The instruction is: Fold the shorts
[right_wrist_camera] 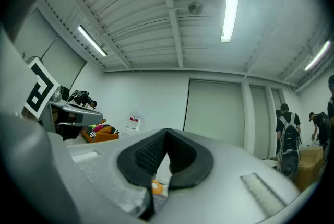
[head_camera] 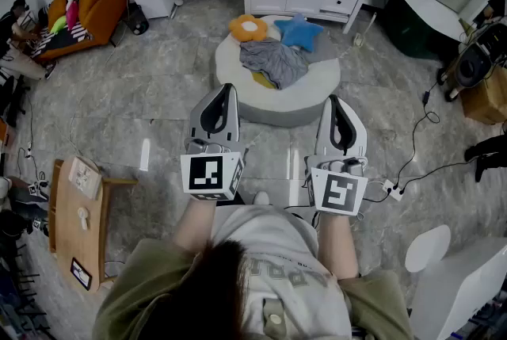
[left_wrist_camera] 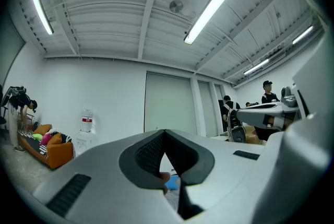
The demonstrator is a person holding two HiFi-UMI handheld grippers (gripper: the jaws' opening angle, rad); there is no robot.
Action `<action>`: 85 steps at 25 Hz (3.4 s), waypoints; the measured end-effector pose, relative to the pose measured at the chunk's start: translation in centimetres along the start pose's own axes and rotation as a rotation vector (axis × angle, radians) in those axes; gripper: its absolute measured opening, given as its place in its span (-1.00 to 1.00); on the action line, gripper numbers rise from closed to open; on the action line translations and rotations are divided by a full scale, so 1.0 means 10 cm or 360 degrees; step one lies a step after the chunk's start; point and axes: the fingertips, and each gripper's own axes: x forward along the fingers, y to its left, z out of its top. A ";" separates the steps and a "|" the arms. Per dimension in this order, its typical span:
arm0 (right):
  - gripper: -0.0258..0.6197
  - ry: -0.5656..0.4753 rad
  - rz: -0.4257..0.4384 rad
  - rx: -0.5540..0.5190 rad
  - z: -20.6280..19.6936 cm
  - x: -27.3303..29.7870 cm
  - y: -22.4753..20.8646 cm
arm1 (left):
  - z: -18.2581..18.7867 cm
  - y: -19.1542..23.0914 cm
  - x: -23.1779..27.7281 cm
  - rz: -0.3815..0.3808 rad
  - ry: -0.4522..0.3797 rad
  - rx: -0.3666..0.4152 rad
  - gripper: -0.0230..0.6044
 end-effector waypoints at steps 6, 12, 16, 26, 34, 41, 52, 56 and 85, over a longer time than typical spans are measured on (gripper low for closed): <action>-0.92 -0.0006 0.0001 0.0011 0.03 0.03 0.02 | 0.04 0.02 0.01 -0.0005 -0.0004 0.0017 -0.90; -0.92 0.0015 0.0021 -0.0004 0.00 0.05 0.01 | 0.02 0.00 0.03 -0.0001 0.0012 0.0018 -0.90; -0.92 0.0010 0.0036 0.0007 -0.02 0.07 0.00 | 0.02 -0.01 0.06 -0.0004 0.0014 0.0034 -0.90; -0.69 0.0026 0.0084 0.0239 -0.16 0.14 -0.11 | -0.05 -0.01 0.09 -0.0050 0.0069 0.0023 -0.87; 0.27 0.0055 0.0115 0.0231 -0.26 0.22 -0.09 | -0.06 -0.13 0.21 -0.0178 0.0036 0.0023 0.41; 0.47 0.0073 0.0115 0.0284 -0.37 0.26 -0.22 | -0.13 -0.11 0.30 -0.0186 0.0090 0.0008 0.56; 0.47 0.0158 0.0153 0.0330 -0.65 0.70 -0.13 | -0.36 0.41 0.54 -0.0122 0.0184 0.0009 0.56; 0.47 0.0242 0.0236 0.0315 -0.87 1.03 0.07 | -0.58 0.73 0.80 -0.0121 0.0270 0.0020 0.56; 0.47 0.0913 0.0091 0.0063 -3.14 3.59 0.01 | -2.99 2.00 3.61 -0.0799 0.1015 0.0440 0.56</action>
